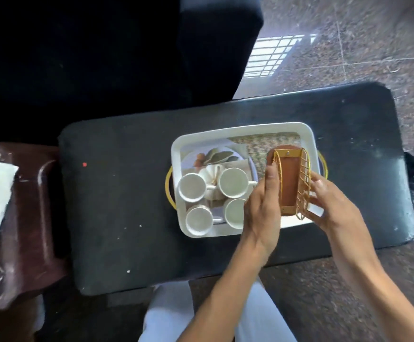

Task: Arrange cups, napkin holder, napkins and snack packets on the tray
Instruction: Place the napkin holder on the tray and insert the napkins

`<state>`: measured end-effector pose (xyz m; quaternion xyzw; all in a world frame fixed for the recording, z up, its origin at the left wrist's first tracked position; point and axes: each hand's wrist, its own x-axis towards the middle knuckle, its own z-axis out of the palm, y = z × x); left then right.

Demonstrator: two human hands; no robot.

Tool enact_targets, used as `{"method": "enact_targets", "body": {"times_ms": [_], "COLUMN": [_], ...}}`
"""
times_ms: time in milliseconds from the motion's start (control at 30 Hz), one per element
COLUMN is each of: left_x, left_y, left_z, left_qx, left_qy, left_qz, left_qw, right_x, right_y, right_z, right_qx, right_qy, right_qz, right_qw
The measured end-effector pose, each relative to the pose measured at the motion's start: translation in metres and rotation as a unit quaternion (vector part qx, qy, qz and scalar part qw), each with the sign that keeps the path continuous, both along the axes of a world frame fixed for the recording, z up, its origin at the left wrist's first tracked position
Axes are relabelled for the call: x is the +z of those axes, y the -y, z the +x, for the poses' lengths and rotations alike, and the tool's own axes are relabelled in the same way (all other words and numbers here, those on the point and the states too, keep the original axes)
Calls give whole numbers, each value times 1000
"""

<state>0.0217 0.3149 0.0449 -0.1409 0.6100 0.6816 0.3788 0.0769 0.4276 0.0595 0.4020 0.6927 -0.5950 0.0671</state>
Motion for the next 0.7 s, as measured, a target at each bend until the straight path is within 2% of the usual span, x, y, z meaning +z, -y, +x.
{"method": "enact_targets", "body": {"times_ms": [200, 367, 700], "left_x": [-28, -37, -52], "left_y": [-38, -52, -49], "left_z": [-6, -3, 7], "left_qx": [-26, -1, 13], "left_qy": [64, 94, 105], "left_qz": [-23, -31, -62], "left_qw": [997, 995, 992], "right_x": [-30, -56, -78], "right_y": [-33, -53, -51], "right_z": [-7, -5, 3], "right_qx": [-22, -2, 7], "right_qy": [44, 75, 96], "right_qz": [-33, -28, -20], "right_qw": [998, 997, 995]}}
